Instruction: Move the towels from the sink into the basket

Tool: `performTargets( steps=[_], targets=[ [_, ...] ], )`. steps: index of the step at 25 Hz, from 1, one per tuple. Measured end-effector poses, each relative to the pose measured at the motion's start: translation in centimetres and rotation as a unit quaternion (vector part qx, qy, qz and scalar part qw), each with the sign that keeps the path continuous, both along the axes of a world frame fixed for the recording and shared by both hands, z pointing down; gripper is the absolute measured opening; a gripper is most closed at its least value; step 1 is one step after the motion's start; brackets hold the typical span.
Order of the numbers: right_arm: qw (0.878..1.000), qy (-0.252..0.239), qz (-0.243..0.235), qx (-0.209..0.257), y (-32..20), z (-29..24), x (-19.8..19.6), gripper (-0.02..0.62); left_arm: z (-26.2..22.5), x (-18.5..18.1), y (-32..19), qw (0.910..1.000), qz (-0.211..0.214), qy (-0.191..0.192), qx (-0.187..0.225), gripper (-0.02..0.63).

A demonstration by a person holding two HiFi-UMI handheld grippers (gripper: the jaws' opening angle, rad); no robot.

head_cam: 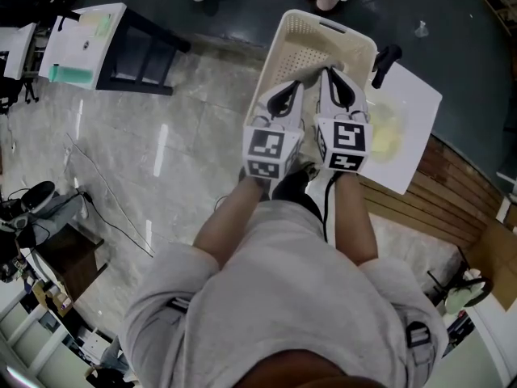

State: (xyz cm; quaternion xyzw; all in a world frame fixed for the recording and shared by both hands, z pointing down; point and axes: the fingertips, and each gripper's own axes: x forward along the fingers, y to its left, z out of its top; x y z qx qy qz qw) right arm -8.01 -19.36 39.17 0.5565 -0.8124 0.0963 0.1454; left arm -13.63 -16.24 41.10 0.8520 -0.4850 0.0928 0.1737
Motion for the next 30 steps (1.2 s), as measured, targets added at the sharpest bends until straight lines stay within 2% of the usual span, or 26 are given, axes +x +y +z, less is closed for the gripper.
performTargets(
  steps=[10, 18, 22, 30],
  targets=[
    [1.000, 0.005, 0.010, -0.022, -2.5, 2.0, 0.0, 0.011, 1.4, -0.5, -2.2, 0.9999, 0.006, 0.001, -0.016, 0.020],
    [0.996, 0.004, 0.006, -0.088, -4.2, 7.2, -1.0, 0.035, 2.1, -1.8, -3.5, 0.9997, -0.008, 0.002, -0.024, 0.020],
    [0.994, 0.007, 0.008, -0.104, -5.2, 9.0, -0.9, 0.050, 2.6, -2.2, -3.6, 0.9994, -0.012, 0.000, -0.031, 0.020],
    [0.995, 0.004, 0.008, -0.097, -4.9, 7.9, -1.4, 0.055, 2.8, -2.5, -3.2, 0.9994, -0.011, 0.001, -0.033, 0.020]
  ],
)
